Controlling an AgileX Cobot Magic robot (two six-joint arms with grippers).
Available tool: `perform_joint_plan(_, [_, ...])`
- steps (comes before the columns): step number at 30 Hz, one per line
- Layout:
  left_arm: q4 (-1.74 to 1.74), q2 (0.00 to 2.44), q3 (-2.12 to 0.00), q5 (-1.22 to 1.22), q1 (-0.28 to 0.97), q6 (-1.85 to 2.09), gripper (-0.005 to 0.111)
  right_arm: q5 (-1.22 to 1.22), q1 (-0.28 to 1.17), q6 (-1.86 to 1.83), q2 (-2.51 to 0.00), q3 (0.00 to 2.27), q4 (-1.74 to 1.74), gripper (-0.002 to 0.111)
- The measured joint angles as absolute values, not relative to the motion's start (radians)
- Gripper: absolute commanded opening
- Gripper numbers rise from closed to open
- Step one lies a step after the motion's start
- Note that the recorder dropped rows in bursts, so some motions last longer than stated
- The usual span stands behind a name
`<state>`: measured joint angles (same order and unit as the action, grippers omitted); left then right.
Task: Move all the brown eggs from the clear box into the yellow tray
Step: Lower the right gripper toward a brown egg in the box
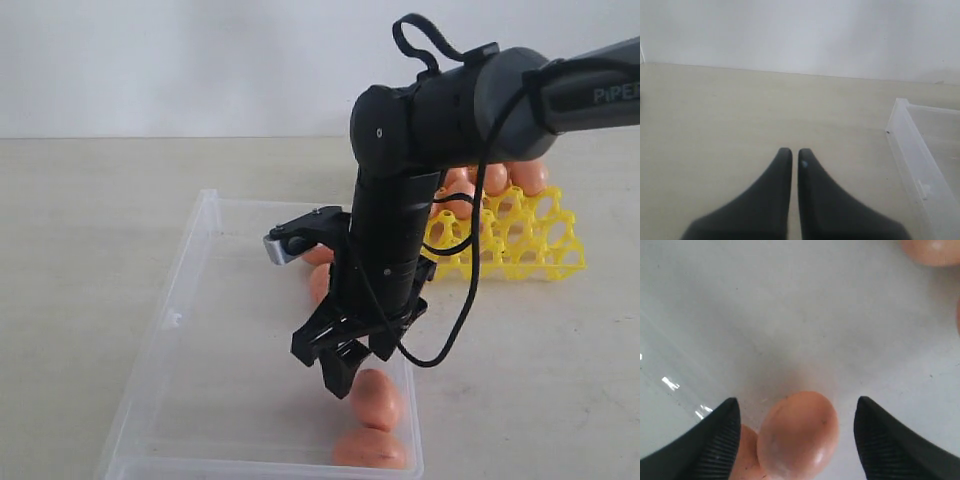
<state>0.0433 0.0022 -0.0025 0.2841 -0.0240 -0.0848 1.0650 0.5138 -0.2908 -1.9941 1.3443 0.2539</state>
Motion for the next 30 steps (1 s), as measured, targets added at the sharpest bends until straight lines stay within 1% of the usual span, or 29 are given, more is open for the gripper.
perform_joint_plan(6, [0.043,0.002,-0.003,0.284,-0.024,-0.085,0.004,1.097,0.514,-0.249,-2.051,1.344,0.256,0.059])
perform_joint_plan(23, [0.043,0.002,-0.003,0.284,-0.024,-0.085,0.004,1.203,0.514,-0.245,-2.055,1.345,0.237,0.059])
perform_joint_plan(25, [0.043,0.002,-0.003,0.284,-0.024,-0.085,0.004,1.207,0.514,-0.245,-2.055,1.345,0.233,0.051])
perform_joint_plan(28, [0.043,0.002,-0.003,0.284,-0.024,-0.085,0.004,1.207,0.514,-0.245,-2.055,1.345,0.219,0.034])
perform_joint_plan(30, [0.043,0.002,-0.003,0.284,-0.024,-0.085,0.004,1.207,0.514,-0.245,-2.055,1.345,0.215,0.026])
